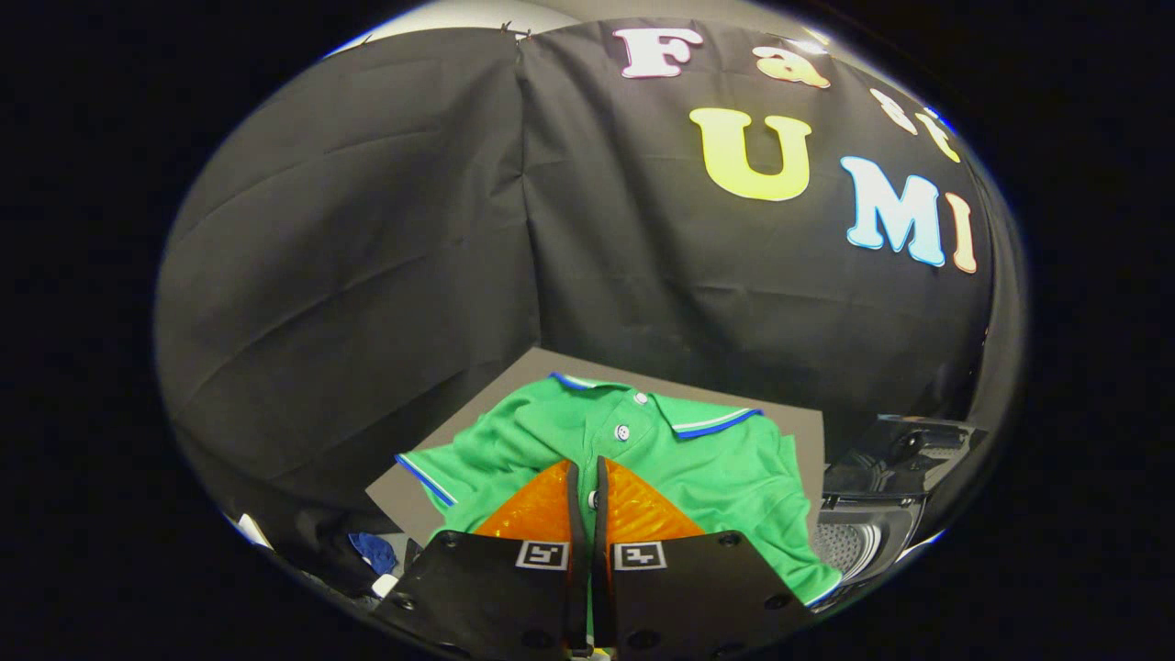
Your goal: Put the clothes into the washing machine and then close the washing machine lid.
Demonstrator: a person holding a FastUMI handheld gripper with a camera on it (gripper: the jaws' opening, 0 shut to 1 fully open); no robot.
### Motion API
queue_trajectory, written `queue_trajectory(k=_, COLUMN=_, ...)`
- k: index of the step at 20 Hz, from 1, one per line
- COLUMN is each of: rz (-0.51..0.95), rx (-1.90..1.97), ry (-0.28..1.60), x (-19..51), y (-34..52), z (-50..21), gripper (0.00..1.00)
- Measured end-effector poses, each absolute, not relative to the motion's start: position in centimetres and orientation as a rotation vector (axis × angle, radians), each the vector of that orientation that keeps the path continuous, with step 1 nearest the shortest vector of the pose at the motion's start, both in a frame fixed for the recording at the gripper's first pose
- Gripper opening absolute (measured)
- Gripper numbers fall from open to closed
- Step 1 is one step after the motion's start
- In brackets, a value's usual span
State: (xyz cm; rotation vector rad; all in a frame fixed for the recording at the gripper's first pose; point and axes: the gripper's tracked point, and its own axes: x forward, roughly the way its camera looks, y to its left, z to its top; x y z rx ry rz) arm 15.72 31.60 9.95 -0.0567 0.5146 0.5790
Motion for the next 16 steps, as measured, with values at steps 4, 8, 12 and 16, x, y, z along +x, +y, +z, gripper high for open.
queue_trajectory(k=4, rz=0.562, rx=-0.037, ry=0.485, x=16.1, y=29.3, z=11.8, gripper=0.04)
queue_trajectory(k=8, rz=0.543, rx=-0.032, ry=0.459, x=16.9, y=26.4, z=12.7, gripper=0.04)
queue_trajectory(k=12, rz=0.515, rx=-0.01, ry=0.432, x=17.7, y=22.5, z=13.8, gripper=0.04)
queue_trajectory(k=16, rz=0.473, rx=0.014, ry=0.412, x=18.6, y=18.0, z=14.8, gripper=0.04)
